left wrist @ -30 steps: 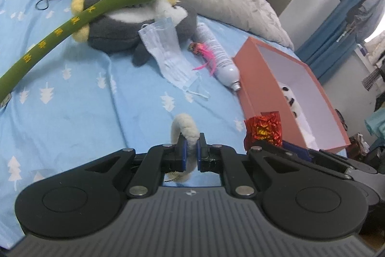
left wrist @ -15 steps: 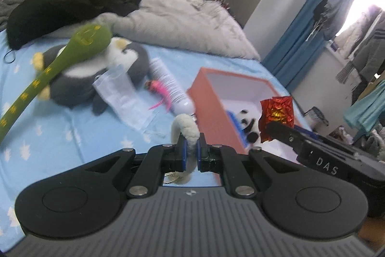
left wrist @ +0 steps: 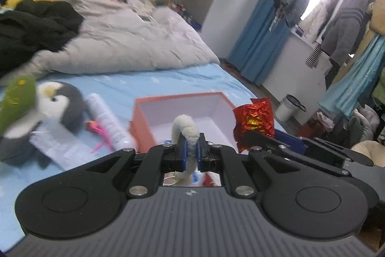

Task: Organize soft objects
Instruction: 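Lift and carry the red foil candy toward the pink box while the left carries the stick, then open both grippers over the pink box to drop the candy and stick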

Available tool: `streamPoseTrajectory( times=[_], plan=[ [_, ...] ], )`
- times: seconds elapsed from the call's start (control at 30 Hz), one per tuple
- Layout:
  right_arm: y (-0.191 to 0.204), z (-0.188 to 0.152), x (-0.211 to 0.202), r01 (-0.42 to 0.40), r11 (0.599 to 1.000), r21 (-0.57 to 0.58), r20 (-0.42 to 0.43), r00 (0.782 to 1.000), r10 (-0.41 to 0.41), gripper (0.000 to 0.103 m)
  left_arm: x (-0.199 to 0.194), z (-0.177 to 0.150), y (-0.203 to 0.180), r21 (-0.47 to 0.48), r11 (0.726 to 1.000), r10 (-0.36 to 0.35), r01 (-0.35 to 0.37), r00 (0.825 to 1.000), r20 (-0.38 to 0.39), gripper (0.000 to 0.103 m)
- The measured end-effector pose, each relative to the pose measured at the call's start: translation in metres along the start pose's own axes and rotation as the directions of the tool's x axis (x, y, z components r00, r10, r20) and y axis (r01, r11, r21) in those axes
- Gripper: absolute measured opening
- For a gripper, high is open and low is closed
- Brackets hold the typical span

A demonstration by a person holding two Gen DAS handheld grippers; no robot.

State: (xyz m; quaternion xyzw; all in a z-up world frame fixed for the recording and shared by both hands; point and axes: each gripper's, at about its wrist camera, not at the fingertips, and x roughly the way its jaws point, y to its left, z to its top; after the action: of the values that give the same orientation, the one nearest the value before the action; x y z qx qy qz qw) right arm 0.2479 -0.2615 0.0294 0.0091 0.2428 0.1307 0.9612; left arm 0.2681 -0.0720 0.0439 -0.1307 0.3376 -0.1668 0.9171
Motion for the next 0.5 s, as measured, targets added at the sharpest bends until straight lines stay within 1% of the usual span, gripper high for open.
streamPoseTrajectory(
  times=[0.13, 0.23, 0.33, 0.43, 0.5],
  plan=[
    [-0.030, 0.003, 0.022, 0.033, 0.998, 0.048, -0.080, 0.996, -0.029, 0.031, 0.045, 0.011, -0.013, 0.020, 1.000, -0.005, 0.007, 0.997, -0.071, 0.009],
    [-0.053, -0.001, 0.039, 0.065, 0.995, 0.079, -0.151, 0.987, -0.052, 0.031, 0.078, 0.012, -0.022, 0.047, 0.999, -0.004, 0.010, 0.992, -0.124, 0.009],
    [-0.073, -0.009, 0.058, 0.073, 0.993, 0.097, -0.204, 0.978, -0.052, 0.031, 0.111, 0.010, -0.026, 0.057, 0.998, 0.021, -0.009, 0.979, -0.204, 0.009],
    [-0.086, -0.020, 0.078, 0.123, 0.988, 0.088, -0.253, 0.963, -0.097, 0.031, 0.139, 0.009, -0.028, 0.048, 0.999, 0.021, -0.009, 0.969, -0.247, 0.009],
    [-0.098, -0.028, 0.093, 0.125, 0.985, 0.121, -0.297, 0.951, -0.084, 0.031, 0.159, 0.008, -0.030, 0.051, 0.999, 0.029, -0.015, 0.958, -0.284, 0.010]
  ],
)
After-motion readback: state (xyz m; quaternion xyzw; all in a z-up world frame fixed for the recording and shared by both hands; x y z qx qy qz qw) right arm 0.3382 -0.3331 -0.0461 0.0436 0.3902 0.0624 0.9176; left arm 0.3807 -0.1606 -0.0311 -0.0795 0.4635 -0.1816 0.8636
